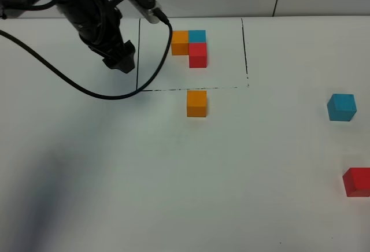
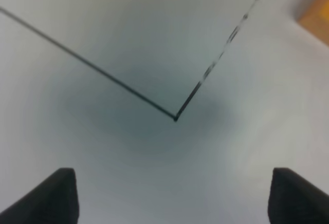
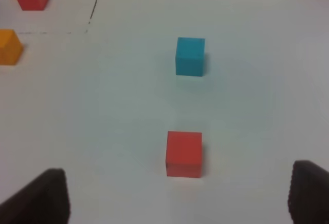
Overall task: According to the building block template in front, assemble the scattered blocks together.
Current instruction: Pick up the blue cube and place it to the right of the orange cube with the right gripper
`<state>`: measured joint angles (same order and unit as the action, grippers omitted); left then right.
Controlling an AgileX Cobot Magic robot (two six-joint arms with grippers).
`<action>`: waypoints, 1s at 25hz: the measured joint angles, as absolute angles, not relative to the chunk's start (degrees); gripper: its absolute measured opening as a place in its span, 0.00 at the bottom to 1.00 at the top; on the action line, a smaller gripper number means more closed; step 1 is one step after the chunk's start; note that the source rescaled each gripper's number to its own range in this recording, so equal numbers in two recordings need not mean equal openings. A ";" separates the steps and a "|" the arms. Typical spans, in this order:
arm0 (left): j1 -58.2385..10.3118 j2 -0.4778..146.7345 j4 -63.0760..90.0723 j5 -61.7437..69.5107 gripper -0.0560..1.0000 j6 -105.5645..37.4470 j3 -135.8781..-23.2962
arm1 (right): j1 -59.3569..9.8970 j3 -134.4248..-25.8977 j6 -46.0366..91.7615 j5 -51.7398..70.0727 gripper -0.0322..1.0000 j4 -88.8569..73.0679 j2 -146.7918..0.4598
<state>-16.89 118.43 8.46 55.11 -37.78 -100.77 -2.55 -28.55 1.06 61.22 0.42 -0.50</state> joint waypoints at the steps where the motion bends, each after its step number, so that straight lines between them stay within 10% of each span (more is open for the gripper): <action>1: -15.85 116.96 8.52 54.84 0.90 -36.94 -98.86 | -2.55 -28.55 1.06 61.22 0.74 0.42 -0.50; 25: -6.31 57.81 -8.09 54.76 0.91 -4.37 -54.88 | -2.55 -28.55 1.06 61.22 0.74 0.42 -0.50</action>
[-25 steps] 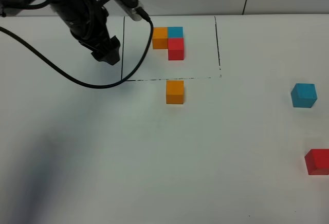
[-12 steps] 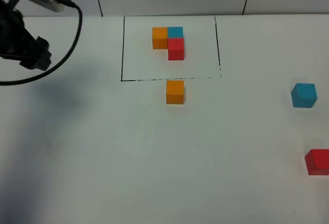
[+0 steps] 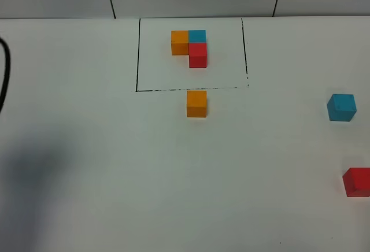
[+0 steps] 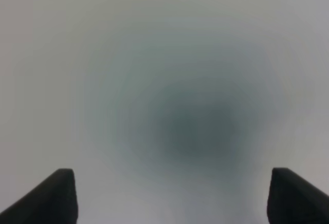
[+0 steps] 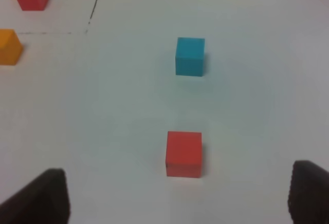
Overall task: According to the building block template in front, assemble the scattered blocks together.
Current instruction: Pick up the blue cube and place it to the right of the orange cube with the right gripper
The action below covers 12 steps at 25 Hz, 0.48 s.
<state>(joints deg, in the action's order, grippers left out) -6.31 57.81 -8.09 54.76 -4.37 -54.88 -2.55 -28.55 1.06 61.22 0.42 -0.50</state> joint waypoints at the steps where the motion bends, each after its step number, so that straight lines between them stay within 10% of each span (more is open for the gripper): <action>1: -6.31 54.99 -9.00 54.90 0.91 -2.96 -53.02 | -2.55 -28.55 1.06 61.22 0.74 0.42 -0.50; 12: -8.92 25.98 -7.33 55.57 0.91 -0.62 -37.84 | -2.55 -28.55 1.06 61.22 0.74 0.42 -0.50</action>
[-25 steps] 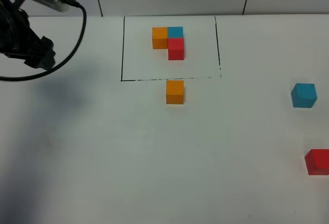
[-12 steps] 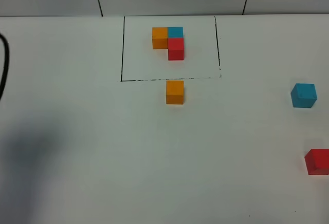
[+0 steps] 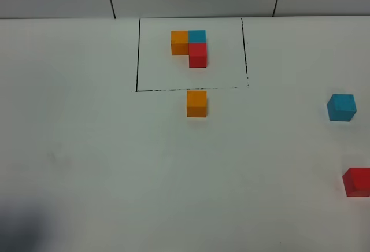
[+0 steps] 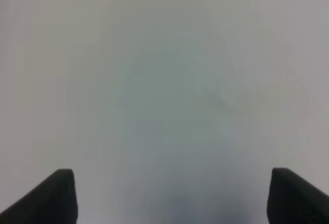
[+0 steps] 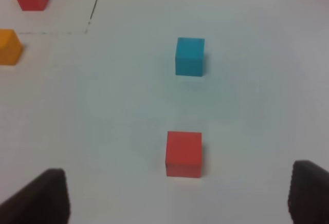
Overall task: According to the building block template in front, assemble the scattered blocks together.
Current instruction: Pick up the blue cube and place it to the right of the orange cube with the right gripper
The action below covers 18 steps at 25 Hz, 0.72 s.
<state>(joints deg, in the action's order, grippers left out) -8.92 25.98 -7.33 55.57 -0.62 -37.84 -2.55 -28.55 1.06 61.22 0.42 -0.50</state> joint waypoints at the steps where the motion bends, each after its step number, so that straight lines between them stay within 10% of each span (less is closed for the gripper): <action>1: -8.92 23.71 -6.89 56.22 0.91 -0.62 -37.14 | -2.55 -28.55 1.06 61.17 0.74 0.42 -0.50; 18: -8.96 2.96 4.81 60.16 0.91 -8.88 -28.99 | -2.55 -28.55 1.02 61.22 0.74 0.42 -0.50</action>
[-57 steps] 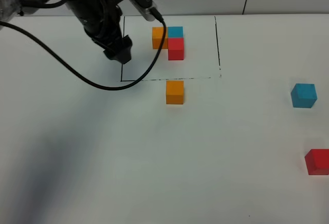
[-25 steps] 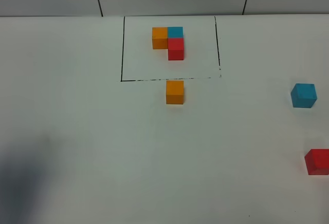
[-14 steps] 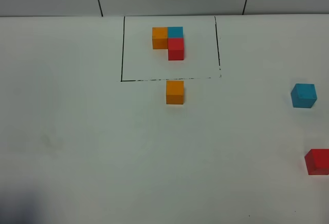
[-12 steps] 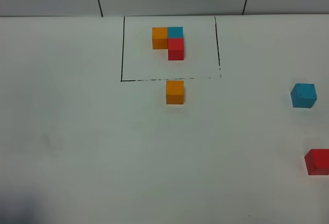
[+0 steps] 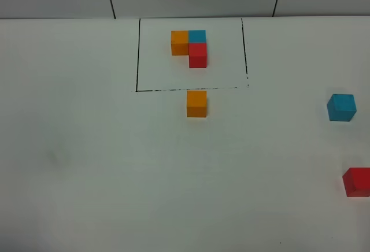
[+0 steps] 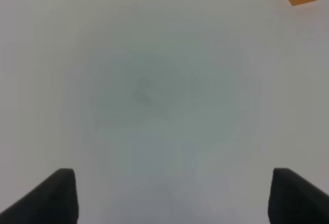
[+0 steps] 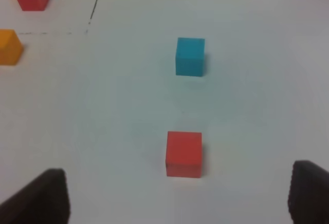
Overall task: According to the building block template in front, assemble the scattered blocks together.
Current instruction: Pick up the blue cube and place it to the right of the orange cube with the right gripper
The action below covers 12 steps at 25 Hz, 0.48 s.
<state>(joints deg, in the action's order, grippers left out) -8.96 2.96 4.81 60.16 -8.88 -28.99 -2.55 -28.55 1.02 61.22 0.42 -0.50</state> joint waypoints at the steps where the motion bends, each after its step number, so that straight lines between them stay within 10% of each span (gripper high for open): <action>1: -8.96 1.72 4.81 60.34 0.91 -8.88 -29.00 | -2.55 -28.55 1.02 61.22 0.74 0.42 -0.50; 12: -8.84 -0.33 4.53 60.61 0.91 -8.83 -29.00 | -2.55 -28.55 1.02 61.22 0.74 0.42 -0.50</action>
